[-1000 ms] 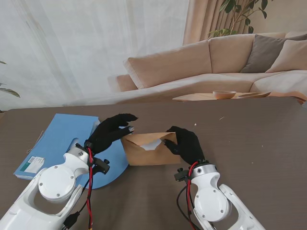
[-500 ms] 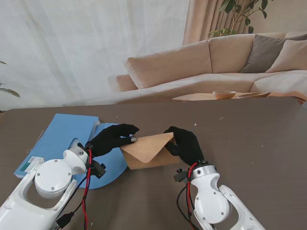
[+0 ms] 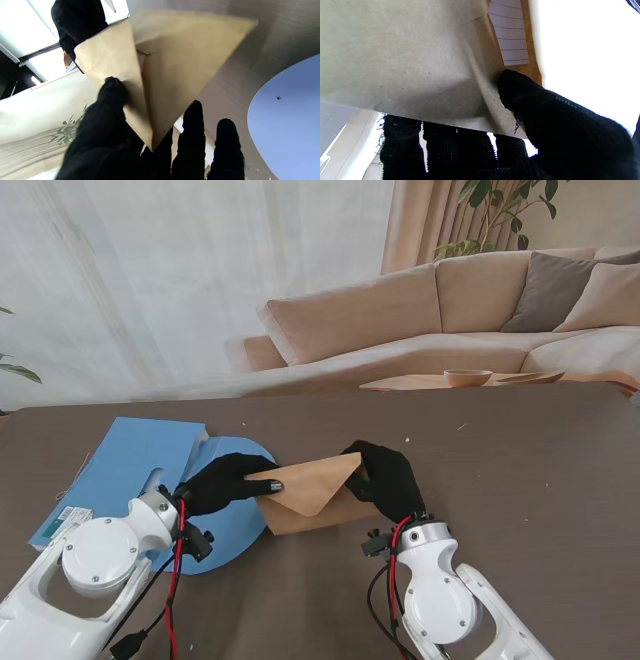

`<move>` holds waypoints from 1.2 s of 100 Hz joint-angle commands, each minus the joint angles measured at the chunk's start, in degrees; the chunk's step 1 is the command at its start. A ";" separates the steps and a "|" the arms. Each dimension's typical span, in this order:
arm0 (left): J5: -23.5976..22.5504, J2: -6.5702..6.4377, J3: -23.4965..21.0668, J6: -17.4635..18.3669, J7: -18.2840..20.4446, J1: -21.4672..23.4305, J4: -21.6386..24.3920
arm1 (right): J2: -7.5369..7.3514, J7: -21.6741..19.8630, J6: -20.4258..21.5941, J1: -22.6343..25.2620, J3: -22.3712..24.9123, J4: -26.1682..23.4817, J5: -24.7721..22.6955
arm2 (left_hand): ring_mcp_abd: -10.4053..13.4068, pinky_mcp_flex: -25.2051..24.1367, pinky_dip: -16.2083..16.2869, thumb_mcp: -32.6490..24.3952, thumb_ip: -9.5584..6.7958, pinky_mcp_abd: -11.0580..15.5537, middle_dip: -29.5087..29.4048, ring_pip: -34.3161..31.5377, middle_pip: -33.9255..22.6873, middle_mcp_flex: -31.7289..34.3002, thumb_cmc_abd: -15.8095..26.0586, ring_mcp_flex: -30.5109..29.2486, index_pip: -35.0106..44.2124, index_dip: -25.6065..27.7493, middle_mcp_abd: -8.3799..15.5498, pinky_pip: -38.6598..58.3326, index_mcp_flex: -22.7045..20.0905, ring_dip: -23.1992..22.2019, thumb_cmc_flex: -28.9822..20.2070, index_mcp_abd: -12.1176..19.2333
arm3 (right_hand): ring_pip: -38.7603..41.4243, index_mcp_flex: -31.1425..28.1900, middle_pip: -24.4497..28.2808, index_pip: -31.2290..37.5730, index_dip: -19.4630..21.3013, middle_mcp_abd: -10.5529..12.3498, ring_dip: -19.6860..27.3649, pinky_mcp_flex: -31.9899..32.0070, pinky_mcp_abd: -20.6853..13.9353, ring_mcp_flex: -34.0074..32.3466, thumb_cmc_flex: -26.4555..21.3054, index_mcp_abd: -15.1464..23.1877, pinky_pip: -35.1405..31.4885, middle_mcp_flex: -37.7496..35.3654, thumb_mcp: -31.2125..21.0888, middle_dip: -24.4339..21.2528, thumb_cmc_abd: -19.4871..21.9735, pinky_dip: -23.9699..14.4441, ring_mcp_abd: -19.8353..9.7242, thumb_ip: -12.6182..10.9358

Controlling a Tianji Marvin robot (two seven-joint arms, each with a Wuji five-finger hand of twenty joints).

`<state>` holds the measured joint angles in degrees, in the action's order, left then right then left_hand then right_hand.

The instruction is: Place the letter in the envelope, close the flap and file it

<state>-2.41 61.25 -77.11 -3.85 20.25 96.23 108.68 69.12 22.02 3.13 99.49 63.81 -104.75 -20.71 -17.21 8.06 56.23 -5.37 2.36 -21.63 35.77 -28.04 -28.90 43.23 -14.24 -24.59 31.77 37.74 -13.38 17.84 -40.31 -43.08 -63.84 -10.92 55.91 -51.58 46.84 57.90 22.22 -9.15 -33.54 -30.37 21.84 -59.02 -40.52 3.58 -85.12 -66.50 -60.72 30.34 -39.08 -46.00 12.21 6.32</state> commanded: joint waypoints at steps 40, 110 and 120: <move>-4.97 2.03 2.11 5.66 -9.69 0.73 -1.27 | -1.99 -8.87 -1.04 2.91 2.17 -3.61 -1.68 | -3.00 -0.06 -5.93 -4.80 -1.18 -0.42 9.30 -16.56 -6.05 11.68 -0.52 -10.44 10.14 -1.19 -1.07 35.81 -3.44 -3.41 -10.13 4.06 | -17.66 14.42 -9.89 -26.79 2.57 4.28 4.12 15.22 -4.19 18.54 6.53 -1.85 9.86 22.04 1.88 -6.57 3.45 0.74 -2.35 -4.73; -17.15 2.42 4.28 9.30 -16.23 0.45 -2.61 | -3.13 -8.83 -3.14 6.87 5.43 -9.88 -11.76 | -3.80 -0.95 -8.16 -6.30 -0.91 0.04 11.32 -18.98 -7.57 10.66 -0.45 -9.19 10.80 1.33 -1.91 40.32 -2.73 -4.79 -10.13 3.30 | -37.45 31.58 -15.95 -32.87 -1.63 5.55 13.02 28.94 -7.74 41.03 14.38 -3.89 35.69 48.69 13.71 -14.15 1.88 4.53 -7.10 -2.63; -19.18 2.40 5.36 9.21 -17.01 0.53 -2.39 | -3.34 -9.15 -2.55 4.68 3.92 -8.78 -13.24 | -3.83 -0.84 -8.25 -6.29 -0.84 -0.02 11.40 -19.27 -7.79 10.64 -0.45 -9.32 10.68 1.58 -2.05 40.61 -2.66 -4.94 -10.13 3.07 | -36.20 27.36 -15.58 -30.97 -0.67 5.34 12.61 27.95 -7.25 38.84 14.10 -3.47 35.00 45.02 11.77 -13.80 3.30 3.89 -6.85 -2.88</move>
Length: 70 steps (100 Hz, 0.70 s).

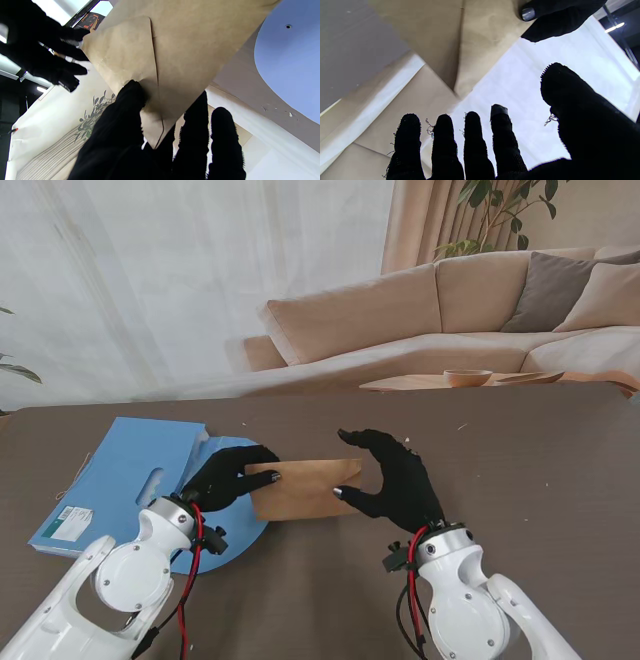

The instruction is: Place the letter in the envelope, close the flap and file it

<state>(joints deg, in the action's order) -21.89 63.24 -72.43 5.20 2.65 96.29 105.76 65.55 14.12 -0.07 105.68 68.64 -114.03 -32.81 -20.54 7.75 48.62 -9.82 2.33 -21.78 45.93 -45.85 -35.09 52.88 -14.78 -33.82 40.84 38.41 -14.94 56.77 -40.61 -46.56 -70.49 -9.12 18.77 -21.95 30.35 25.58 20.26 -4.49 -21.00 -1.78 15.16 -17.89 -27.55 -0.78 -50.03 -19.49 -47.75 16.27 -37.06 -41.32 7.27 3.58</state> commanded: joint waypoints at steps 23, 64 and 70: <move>0.20 0.16 1.96 -0.11 1.42 1.18 1.93 | -0.15 -1.77 0.38 -6.96 -4.45 4.32 -4.65 | -0.58 -0.43 -0.92 -1.92 -0.80 0.08 1.11 -1.70 -1.91 0.96 0.03 -0.21 1.47 1.32 -0.53 2.00 -2.42 -1.56 -3.47 1.27 | 4.58 -11.13 2.37 4.96 3.20 0.50 -1.45 -2.63 0.65 -6.88 -1.67 1.12 -3.37 -10.42 -2.53 1.70 3.80 -1.45 -0.57 -1.54; 1.52 0.12 2.61 -0.60 2.03 1.62 3.53 | -0.85 -4.51 1.55 -9.97 -6.48 6.79 -6.35 | -0.71 -0.25 -1.27 -2.01 -0.78 0.06 0.92 -1.91 -2.29 0.95 -0.02 -0.37 1.31 1.74 -0.69 2.32 -2.53 -1.62 -3.48 1.11 | 11.62 -21.07 4.65 25.99 -3.84 0.97 -5.31 -6.62 1.42 -14.72 -8.53 9.38 -11.56 -22.15 -3.23 7.23 -1.33 -1.56 1.23 2.71; 1.73 0.11 2.49 -0.59 2.11 1.67 3.63 | -0.78 -4.12 1.48 -9.96 -6.48 7.01 -6.50 | -0.72 -0.22 -1.30 -2.02 -0.77 0.04 0.91 -1.92 -2.35 0.99 -0.04 -0.37 1.31 1.78 -0.69 2.36 -2.57 -1.62 -3.48 1.09 | 12.96 -25.61 5.85 29.03 -2.80 1.38 -5.87 -7.49 1.54 -16.64 -10.03 12.51 -12.63 -24.79 -3.87 7.80 0.16 -1.94 1.37 2.73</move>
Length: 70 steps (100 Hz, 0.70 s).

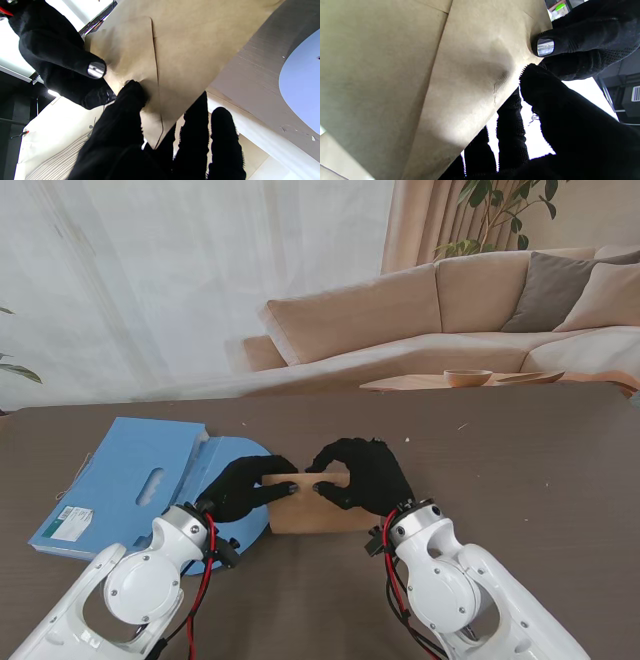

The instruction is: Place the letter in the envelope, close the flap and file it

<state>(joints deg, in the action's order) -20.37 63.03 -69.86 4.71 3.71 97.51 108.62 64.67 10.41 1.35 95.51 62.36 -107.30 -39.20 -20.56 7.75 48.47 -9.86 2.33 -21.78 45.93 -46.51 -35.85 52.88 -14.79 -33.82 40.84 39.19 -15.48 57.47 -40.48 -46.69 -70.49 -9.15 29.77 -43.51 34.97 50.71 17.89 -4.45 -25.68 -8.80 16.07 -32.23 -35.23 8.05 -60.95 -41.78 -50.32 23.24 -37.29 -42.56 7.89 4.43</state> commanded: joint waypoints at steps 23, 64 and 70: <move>0.18 0.54 -1.19 0.14 0.26 0.05 0.03 | 0.47 1.04 -0.98 2.00 0.92 -0.64 0.81 | -0.59 -0.11 -1.28 -2.01 -0.73 0.02 1.11 -1.57 -2.03 0.92 0.09 -0.57 1.36 1.30 -0.35 1.80 -2.65 -1.63 -3.48 1.11 | 4.47 -7.36 2.29 5.81 0.42 0.77 -2.22 -1.79 0.83 -4.47 -4.44 2.16 -3.87 -5.87 -1.90 1.98 2.36 -1.25 1.36 1.77; 2.35 0.81 -4.04 1.23 -0.10 0.11 -0.92 | 0.24 0.48 -2.69 6.34 4.42 -3.69 0.10 | -0.97 0.18 -1.40 -2.73 -0.61 -0.21 1.73 -2.20 -2.83 0.87 0.00 -0.86 1.53 2.61 -0.73 2.13 -2.43 -2.04 -3.48 0.80 | 5.28 -7.43 1.97 5.34 0.35 0.64 -2.39 -2.35 1.01 -5.44 -4.52 0.97 -4.72 -6.92 -2.27 2.58 2.37 -1.05 1.66 1.56; 2.87 0.83 -4.23 1.22 0.01 0.11 -0.93 | 0.23 0.44 -2.77 6.56 4.59 -3.87 0.09 | -1.01 0.19 -1.42 -2.80 -0.60 -0.25 1.75 -2.20 -2.81 0.86 0.02 -0.92 1.48 2.69 -0.74 2.13 -2.39 -2.03 -3.48 0.87 | 5.42 -7.31 1.75 5.24 0.32 0.55 -2.39 -2.80 1.11 -6.03 -4.48 1.00 -4.98 -7.33 -2.34 2.49 2.44 -1.04 1.69 1.52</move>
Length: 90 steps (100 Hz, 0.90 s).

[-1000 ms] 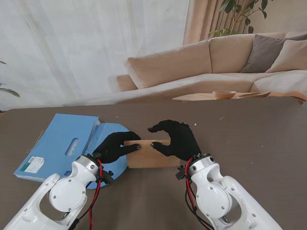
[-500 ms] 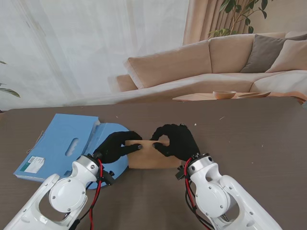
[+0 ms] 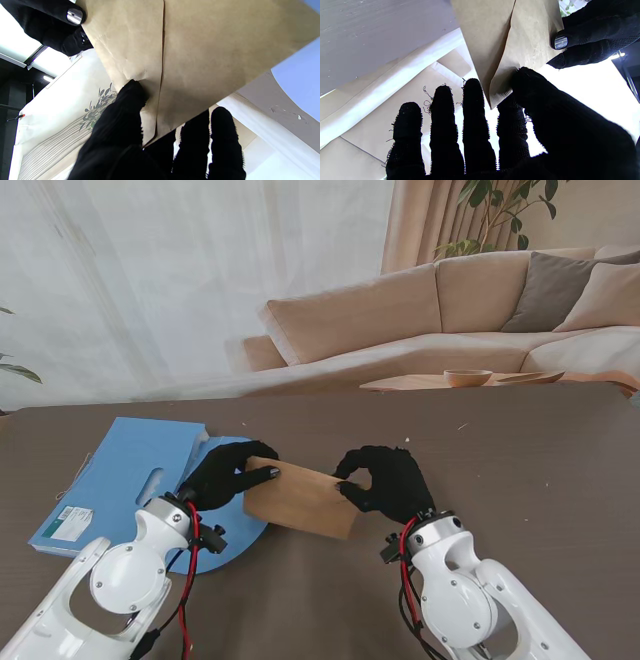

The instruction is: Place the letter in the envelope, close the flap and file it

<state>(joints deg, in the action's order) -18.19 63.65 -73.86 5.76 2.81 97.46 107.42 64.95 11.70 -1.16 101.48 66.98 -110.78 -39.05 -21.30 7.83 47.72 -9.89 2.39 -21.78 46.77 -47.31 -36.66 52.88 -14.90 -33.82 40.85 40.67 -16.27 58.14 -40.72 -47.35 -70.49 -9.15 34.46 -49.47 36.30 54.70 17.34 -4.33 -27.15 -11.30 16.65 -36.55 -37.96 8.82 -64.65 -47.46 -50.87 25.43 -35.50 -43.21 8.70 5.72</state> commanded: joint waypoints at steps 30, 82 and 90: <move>3.18 0.19 -0.68 0.28 1.85 0.44 0.67 | -0.48 -3.81 0.53 -0.05 -0.01 -0.38 1.28 | -0.23 0.34 -0.73 -3.00 -0.57 -0.28 1.11 -1.31 -1.93 1.03 0.12 -1.08 1.37 1.64 0.17 1.57 -2.19 -1.36 -3.47 1.01 | 1.78 7.28 -0.89 -11.14 -6.10 0.17 -1.24 -3.22 1.02 -5.38 2.09 -4.25 -3.80 -3.42 -4.92 -1.93 -0.04 -0.23 1.33 -1.60; 8.07 0.59 -1.76 0.55 1.80 1.15 1.18 | 0.52 -4.77 -1.89 -0.61 -0.22 0.52 11.90 | -0.24 0.45 -0.81 -3.46 -0.44 -0.36 1.44 -1.28 -1.83 1.07 0.04 -1.19 1.46 2.06 0.24 1.58 -2.05 -1.40 -3.48 0.98 | 0.50 18.63 -0.60 -26.24 2.63 -2.19 -1.00 -3.72 0.92 -1.17 12.56 -11.74 -6.83 8.63 0.84 -3.95 2.69 -0.99 2.51 -3.56; 8.84 0.68 -2.01 0.61 1.68 1.21 1.14 | 0.72 -4.57 -2.42 -0.31 -0.05 0.51 13.15 | -0.25 0.43 -0.82 -3.60 -0.43 -0.35 1.49 -1.27 -1.81 1.02 -0.02 -1.18 1.54 2.12 0.25 1.58 -2.01 -1.41 -3.48 0.96 | 0.40 20.45 -0.06 -26.26 2.91 -2.31 -0.90 -3.68 0.80 -0.49 13.54 -12.53 -7.39 10.63 1.36 -4.18 2.37 -1.33 2.53 -3.26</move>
<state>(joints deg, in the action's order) -9.86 63.91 -75.64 6.05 3.87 98.26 108.07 65.30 7.75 -2.99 100.44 66.94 -110.31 -26.80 -21.33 8.02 47.72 -10.61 2.40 -21.78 46.84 -47.31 -36.67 52.88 -14.91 -33.83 40.86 41.85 -16.35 58.20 -40.32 -47.36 -70.49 -9.24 35.27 -31.53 34.99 29.48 19.46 -6.67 -27.88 -15.32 17.34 -38.67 -26.64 -2.86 -70.19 -39.10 -50.25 21.44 -31.93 -43.33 10.27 1.95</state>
